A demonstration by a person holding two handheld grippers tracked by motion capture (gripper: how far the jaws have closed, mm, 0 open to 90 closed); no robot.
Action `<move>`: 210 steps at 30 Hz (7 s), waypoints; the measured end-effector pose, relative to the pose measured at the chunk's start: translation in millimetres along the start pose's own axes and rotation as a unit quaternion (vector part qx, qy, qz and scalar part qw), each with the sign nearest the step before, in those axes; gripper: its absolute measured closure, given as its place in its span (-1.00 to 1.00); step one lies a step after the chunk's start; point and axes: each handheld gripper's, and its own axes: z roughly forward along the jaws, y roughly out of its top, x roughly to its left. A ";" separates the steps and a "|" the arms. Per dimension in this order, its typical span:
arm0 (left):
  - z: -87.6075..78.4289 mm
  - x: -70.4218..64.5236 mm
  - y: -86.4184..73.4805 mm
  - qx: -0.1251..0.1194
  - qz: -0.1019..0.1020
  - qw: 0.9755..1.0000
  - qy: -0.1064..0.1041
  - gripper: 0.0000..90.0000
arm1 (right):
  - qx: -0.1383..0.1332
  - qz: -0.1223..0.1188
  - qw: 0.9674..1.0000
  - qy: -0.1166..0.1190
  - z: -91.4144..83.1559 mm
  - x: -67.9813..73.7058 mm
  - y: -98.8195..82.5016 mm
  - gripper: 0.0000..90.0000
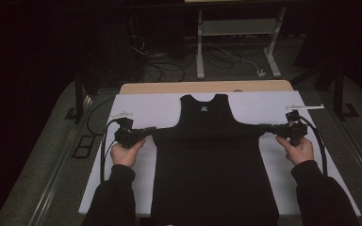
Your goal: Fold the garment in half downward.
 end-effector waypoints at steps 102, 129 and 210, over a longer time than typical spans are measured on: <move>-17.4 -23.5 -53.5 0.163 -0.003 0.986 -0.028 0.93 | 0.137 0.028 0.990 -0.003 -24.7 28.9 -72.9 0.84; -10.8 -23.5 -56.8 0.181 -0.007 0.983 -0.032 0.69 | 0.140 0.025 0.989 -0.031 -21.9 30.3 -74.9 0.55; -8.1 -29.8 -4.0 0.060 0.088 0.994 0.021 -1.00 | 0.018 -0.049 0.998 -0.043 -29.8 28.3 -4.5 -1.00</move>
